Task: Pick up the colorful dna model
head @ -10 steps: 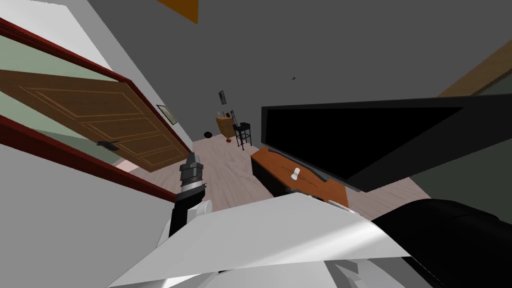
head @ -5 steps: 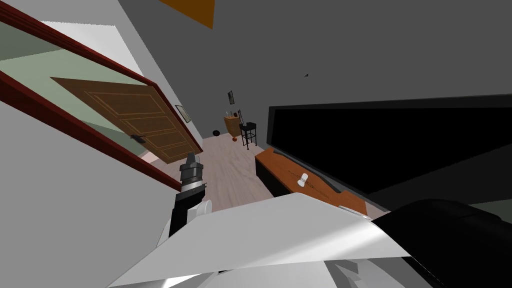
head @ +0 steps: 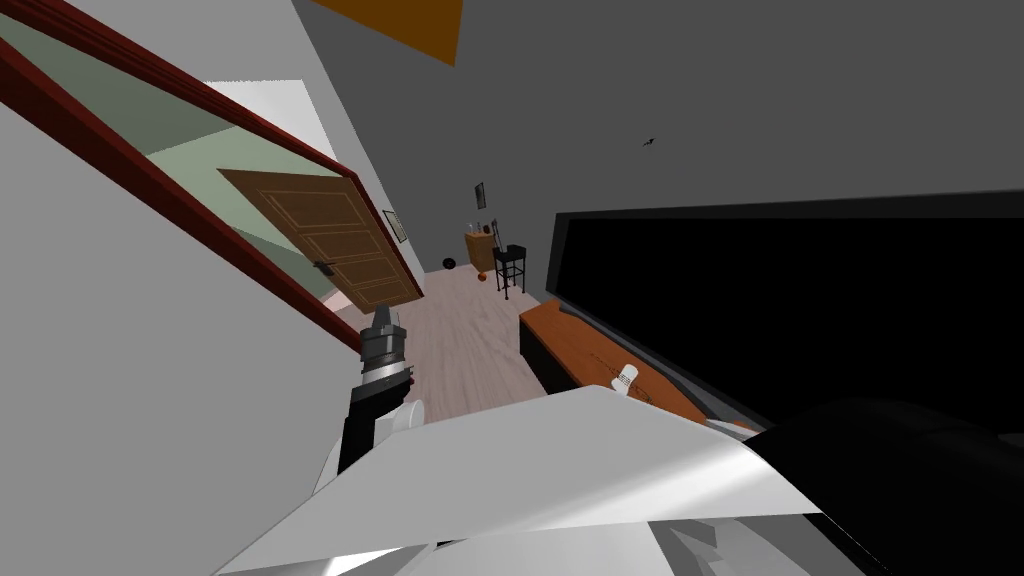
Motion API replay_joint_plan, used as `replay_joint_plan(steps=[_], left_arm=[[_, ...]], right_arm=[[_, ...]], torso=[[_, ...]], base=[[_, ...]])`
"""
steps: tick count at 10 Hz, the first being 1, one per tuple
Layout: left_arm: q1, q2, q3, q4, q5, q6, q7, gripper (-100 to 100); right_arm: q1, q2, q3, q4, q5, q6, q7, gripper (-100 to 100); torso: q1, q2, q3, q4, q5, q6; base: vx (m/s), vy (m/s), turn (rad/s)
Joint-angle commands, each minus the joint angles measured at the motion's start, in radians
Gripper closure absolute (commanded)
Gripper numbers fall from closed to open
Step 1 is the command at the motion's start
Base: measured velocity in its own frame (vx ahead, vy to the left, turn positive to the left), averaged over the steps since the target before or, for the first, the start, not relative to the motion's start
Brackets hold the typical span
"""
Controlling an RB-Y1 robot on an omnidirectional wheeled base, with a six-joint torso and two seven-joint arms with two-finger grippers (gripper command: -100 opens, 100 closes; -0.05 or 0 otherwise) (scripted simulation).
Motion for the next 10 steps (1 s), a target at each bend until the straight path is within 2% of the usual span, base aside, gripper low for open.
replay_joint_plan(steps=[1,2,3,4,5,6,7,10], left_arm=[[0.000,0.000,0.000,0.000,0.000,0.000,0.000,0],[0.000,0.000,0.000,0.000,0.000,0.000,0.000,0],[0.000,0.000,0.000,0.000,0.000,0.000,0.000,0],[0.000,0.000,0.000,0.000,0.000,0.000,0.000,0],[0.000,0.000,0.000,0.000,0.000,0.000,0.000,0],[0.000,0.000,0.000,0.000,0.000,0.000,0.000,0],[0.000,0.000,0.000,0.000,0.000,0.000,0.000,0],[0.000,0.000,0.000,0.000,0.000,0.000,0.000,0]], right_arm=[[-0.011,0.004,0.006,0.050,0.004,-0.015,0.007,-100],[-0.011,0.004,0.006,0.068,0.004,-0.015,0.007,-100],[-0.014,-0.014,0.030,0.101,0.021,-0.011,0.006,-100],[-0.014,-0.014,0.030,0.105,0.021,-0.011,0.006,-100],[-0.018,-0.029,0.054,0.151,0.037,-0.007,0.005,-100],[-0.018,-0.029,0.054,0.173,0.037,-0.007,0.005,-100],[-0.022,-0.040,0.079,0.204,0.052,-0.003,0.002,-100],[-0.022,-0.040,0.079,0.220,0.052,-0.003,0.002,-100]], torso=[[0.000,0.000,0.000,0.000,0.000,0.000],[0.001,0.003,0.001,0.000,0.000,0.000],[0.003,0.005,0.003,0.001,0.001,0.000],[0.002,0.003,0.002,0.001,0.001,-0.001],[0.001,0.003,0.002,0.001,0.000,0.000],[0.001,0.001,0.001,0.000,0.001,-0.001],[0.001,0.002,0.001,0.000,0.000,0.000],[0.002,0.003,0.002,0.001,0.000,0.000]], base=[[0.025,-0.028,-0.061],[-0.003,-0.003,-0.018],[0.028,-0.013,0.226],[0.042,-0.029,0.164],[0.066,-0.030,0.245],[0.054,-0.042,0.084],[0.059,-0.053,0.193],[0.028,-0.021,0.026]])
